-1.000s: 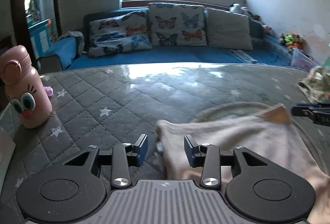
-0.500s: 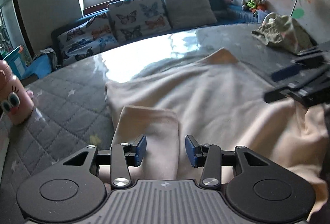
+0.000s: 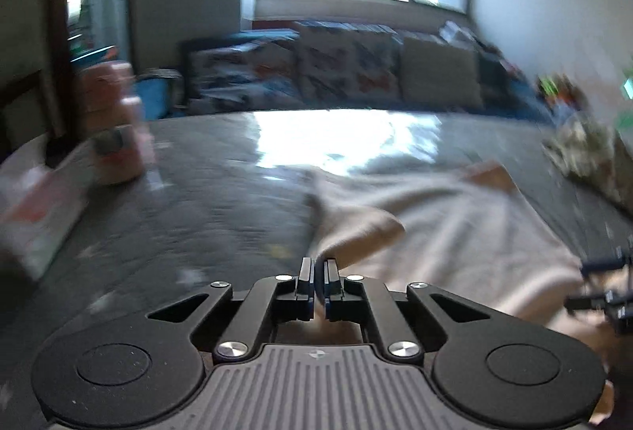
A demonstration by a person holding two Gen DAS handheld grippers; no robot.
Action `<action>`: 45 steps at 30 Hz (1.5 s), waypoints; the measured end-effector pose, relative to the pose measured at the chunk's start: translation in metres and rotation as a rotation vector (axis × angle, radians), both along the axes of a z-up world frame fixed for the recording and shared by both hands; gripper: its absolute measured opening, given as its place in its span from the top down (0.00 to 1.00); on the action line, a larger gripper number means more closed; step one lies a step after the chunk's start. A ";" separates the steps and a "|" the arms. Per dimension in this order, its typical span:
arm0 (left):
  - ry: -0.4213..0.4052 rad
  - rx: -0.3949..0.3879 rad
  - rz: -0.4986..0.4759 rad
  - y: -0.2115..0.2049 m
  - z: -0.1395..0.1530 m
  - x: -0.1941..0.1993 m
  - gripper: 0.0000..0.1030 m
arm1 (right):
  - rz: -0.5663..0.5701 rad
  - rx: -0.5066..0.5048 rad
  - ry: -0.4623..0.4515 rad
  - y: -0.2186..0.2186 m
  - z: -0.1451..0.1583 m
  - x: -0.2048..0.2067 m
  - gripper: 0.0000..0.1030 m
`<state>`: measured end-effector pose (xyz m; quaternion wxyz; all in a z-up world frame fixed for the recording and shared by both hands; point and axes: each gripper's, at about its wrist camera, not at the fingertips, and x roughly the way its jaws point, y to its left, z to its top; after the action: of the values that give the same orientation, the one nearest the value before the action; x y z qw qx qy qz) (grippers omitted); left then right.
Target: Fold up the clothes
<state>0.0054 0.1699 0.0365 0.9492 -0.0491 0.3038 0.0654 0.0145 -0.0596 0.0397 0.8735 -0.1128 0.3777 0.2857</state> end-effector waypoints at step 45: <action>-0.004 0.082 -0.168 -0.065 0.003 -0.051 0.21 | 0.414 -0.088 -0.075 0.030 0.017 -0.120 0.99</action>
<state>-0.0456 0.1053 0.0393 0.9531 0.0152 0.3021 -0.0024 -0.1056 -0.0297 0.0563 0.8040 -0.2364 0.3257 0.4377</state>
